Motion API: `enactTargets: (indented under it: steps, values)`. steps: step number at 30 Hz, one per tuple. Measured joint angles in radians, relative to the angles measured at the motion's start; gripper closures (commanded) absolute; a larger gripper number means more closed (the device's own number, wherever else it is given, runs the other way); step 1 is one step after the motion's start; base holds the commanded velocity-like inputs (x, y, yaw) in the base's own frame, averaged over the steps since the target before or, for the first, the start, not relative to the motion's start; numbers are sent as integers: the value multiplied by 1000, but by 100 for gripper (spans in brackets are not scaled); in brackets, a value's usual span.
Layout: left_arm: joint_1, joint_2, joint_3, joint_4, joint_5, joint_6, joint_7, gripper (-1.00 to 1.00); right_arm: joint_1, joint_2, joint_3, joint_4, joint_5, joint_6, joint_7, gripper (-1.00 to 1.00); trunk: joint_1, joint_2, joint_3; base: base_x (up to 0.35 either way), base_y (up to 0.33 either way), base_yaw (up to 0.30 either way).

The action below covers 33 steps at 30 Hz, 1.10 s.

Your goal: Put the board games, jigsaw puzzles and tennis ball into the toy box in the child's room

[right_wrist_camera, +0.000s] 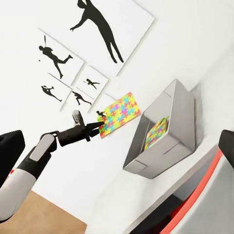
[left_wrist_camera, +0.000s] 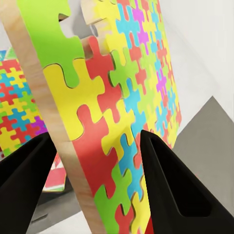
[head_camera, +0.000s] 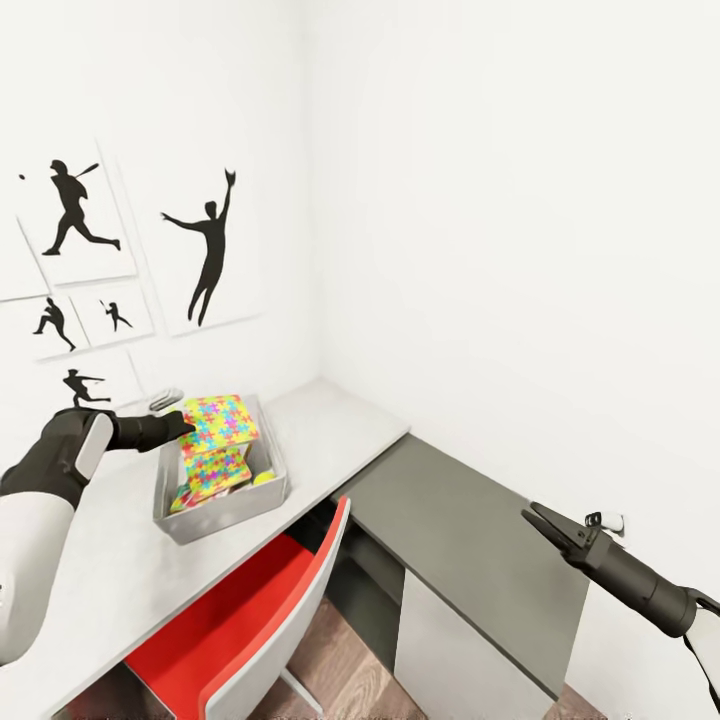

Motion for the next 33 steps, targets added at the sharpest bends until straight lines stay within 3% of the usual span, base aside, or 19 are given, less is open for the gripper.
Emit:
enactTargets:
  steps: [9,25,33]
  values:
    - [-2,-10,-2,51,2,-70,85,100,0,0,0,0,0,-1,0,-100,0,0,-15,0,0,0]
    - [-4,-47,-5,68,0,-79,94,100,0,0,0,0,1,-3,1,-100,0,0,-41,0,0,0]
    - [-5,-51,-5,69,-4,-103,114,100,0,0,0,0,1,-5,2,-100,0,0,-54,0,0,0]
